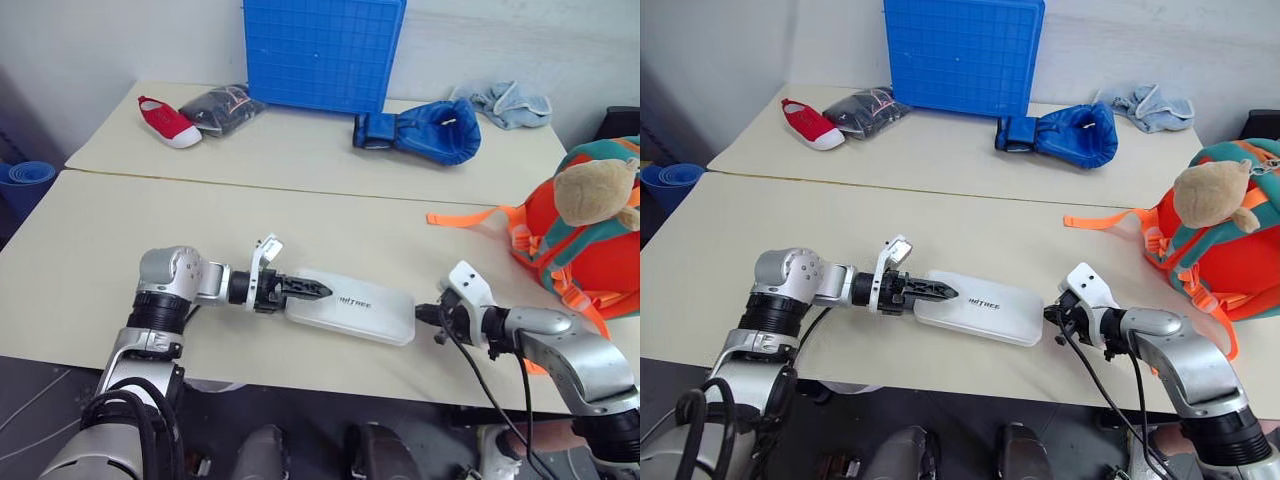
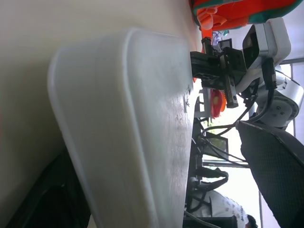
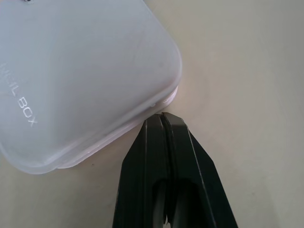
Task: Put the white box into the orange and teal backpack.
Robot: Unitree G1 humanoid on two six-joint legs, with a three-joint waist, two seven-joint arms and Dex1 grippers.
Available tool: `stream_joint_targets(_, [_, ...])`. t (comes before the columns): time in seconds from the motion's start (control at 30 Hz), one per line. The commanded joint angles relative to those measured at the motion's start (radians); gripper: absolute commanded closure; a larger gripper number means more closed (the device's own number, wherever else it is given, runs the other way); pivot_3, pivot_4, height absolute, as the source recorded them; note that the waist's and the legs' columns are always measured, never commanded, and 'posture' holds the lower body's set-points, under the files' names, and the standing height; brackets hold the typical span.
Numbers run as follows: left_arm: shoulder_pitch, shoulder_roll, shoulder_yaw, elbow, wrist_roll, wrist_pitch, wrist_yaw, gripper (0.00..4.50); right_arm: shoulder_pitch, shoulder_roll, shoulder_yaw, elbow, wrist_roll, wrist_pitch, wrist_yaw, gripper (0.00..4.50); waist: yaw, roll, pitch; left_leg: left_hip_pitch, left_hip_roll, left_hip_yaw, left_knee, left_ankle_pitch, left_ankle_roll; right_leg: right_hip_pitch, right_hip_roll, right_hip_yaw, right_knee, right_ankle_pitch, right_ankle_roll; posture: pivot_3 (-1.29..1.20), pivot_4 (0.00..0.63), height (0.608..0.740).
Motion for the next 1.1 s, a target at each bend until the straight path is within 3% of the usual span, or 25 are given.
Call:
stream_joint_targets(0.03, [0.001, -0.005, -0.048, 0.019, -0.035, 0.054, -0.019, 0.02, 0.022, 0.019, 0.053, 0.049, -0.021, -0.002, 0.003, 4.50, -0.002, 0.000, 0.000, 0.000, 0.000, 0.000, 0.000, 0.000, 0.000, 0.000, 0.000, 0.000, 0.000, 0.000, 0.000, 0.00, 0.150, 0.740])
stream_joint_targets(0.1, [-0.012, -0.005, -0.063, 0.032, -0.064, 0.055, -0.026, 0.02, 0.019, 0.026, 0.055, 0.054, -0.020, -0.009, 0.005, 4.50, -0.003, 0.000, 0.000, 0.000, 0.000, 0.000, 0.000, 0.000, -0.001, 0.000, 0.000, 0.000, 0.000, 0.000, 0.000, 0.00, 0.150, 0.740])
stream_joint_targets(0.2, [-0.037, 0.005, -0.081, 0.039, -0.107, 0.055, -0.039, 0.55, 0.023, 0.026, 0.050, 0.050, -0.019, -0.010, 0.007, 4.50, -0.005, 0.000, 0.000, 0.000, 0.001, 0.000, 0.000, 0.000, -0.001, 0.000, 0.000, 0.000, 0.000, 0.000, 0.000, 0.00, 0.150, 0.740])
stream_joint_targets(0.43, [-0.071, 0.039, -0.086, 0.032, -0.175, 0.055, -0.026, 2.68, 0.112, 0.002, -0.017, -0.034, 0.031, -0.026, 0.048, 4.50, -0.001, 0.000, 0.000, -0.001, 0.001, -0.001, -0.002, 0.000, -0.002, -0.001, 0.000, 0.000, -0.001, -0.001, -0.001, 0.00, 0.150, 0.740])
stream_joint_targets(0.5, [-0.053, 0.066, -0.122, -0.044, -0.191, 0.055, -0.032, 3.19, 0.158, 0.030, -0.083, -0.077, 0.067, -0.053, 0.037, 4.50, 0.000, 0.001, 0.001, -0.001, 0.001, -0.001, -0.004, 0.000, -0.002, -0.002, 0.000, -0.001, -0.003, -0.001, -0.001, 0.00, 0.150, 0.740])
stream_joint_targets(0.6, [-0.025, 0.110, -0.165, -0.222, -0.177, 0.021, -0.049, 3.19, 0.240, 0.126, -0.237, -0.153, 0.176, -0.074, -0.008, 4.50, 0.002, 0.003, 0.002, -0.004, 0.001, -0.003, -0.005, 0.000, -0.003, -0.002, 0.001, -0.002, -0.005, -0.001, -0.001, 0.00, 0.150, 0.740])
stream_joint_targets(0.8, [0.047, 0.193, -0.210, -0.408, -0.036, -0.487, -0.295, 3.19, 0.449, 0.222, -0.447, -0.228, 0.080, -0.395, -0.073, 4.50, 0.001, 0.010, 0.006, -0.005, -0.001, -0.002, -0.003, 0.000, -0.002, -0.002, 0.000, -0.002, -0.006, 0.000, -0.001, 0.00, 0.150, 0.740])
stream_joint_targets(0.9, [0.130, 0.142, -0.160, -0.419, 0.023, -0.777, -0.359, 3.19, 0.560, 0.281, -0.630, -0.261, 0.130, -0.488, -0.095, 3.92, 0.002, 0.014, 0.006, -0.003, -0.001, 0.000, -0.003, 0.000, -0.001, -0.001, 0.000, 0.000, -0.006, 0.000, 0.000, 0.00, 0.150, 0.740])
stream_joint_targets(1.1, [0.262, 0.044, -0.109, -0.474, 0.063, -1.068, -0.405, 3.19, 0.678, 0.354, -0.798, -0.229, 0.097, -0.663, -0.148, 2.01, -0.001, 0.016, 0.007, -0.003, 0.000, 0.000, -0.004, 0.000, 0.000, -0.001, 0.001, 0.000, -0.006, 0.000, 0.000, 0.00, 0.150, 0.740])
